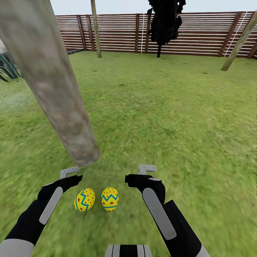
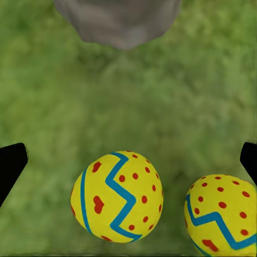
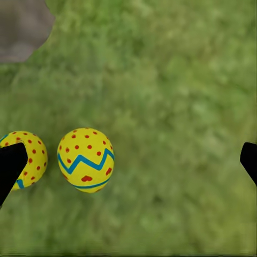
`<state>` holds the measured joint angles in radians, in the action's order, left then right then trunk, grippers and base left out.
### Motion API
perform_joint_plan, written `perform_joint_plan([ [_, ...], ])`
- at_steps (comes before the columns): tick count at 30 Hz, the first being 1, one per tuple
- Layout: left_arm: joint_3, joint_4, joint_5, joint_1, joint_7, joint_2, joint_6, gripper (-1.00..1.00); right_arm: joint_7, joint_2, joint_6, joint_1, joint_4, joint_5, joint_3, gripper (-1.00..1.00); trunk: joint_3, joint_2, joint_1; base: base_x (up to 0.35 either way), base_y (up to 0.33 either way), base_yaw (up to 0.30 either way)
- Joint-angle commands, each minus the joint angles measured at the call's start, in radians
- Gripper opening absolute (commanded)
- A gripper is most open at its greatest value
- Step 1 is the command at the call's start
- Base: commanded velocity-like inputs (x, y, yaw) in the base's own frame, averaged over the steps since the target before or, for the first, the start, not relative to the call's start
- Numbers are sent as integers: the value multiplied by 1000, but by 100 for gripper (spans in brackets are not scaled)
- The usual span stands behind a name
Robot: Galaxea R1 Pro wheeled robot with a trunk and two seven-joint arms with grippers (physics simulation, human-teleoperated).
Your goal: Take the three Easter eggs out of the wicker basket on the lawn in the garden, then place them on the lawn next to a single tree (choose any tree) so that all three eggs are next to the same tree and none are left in the basket.
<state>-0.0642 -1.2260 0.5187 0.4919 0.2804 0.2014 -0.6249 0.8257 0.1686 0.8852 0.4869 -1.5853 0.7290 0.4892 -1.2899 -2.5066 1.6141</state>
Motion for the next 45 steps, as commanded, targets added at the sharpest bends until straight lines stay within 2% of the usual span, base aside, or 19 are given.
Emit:
perform_joint_plan([
  [1,-3,-1,11,0,10,1,-2,100,10,0,3,1,-1,9,1,100,-1,0,-1,-215,0,0],
  [45,-3,-7,11,0,8,1,4,100,-19,0,2,1,-1,9,2,100,-1,0,-1,-67,0,0],
])
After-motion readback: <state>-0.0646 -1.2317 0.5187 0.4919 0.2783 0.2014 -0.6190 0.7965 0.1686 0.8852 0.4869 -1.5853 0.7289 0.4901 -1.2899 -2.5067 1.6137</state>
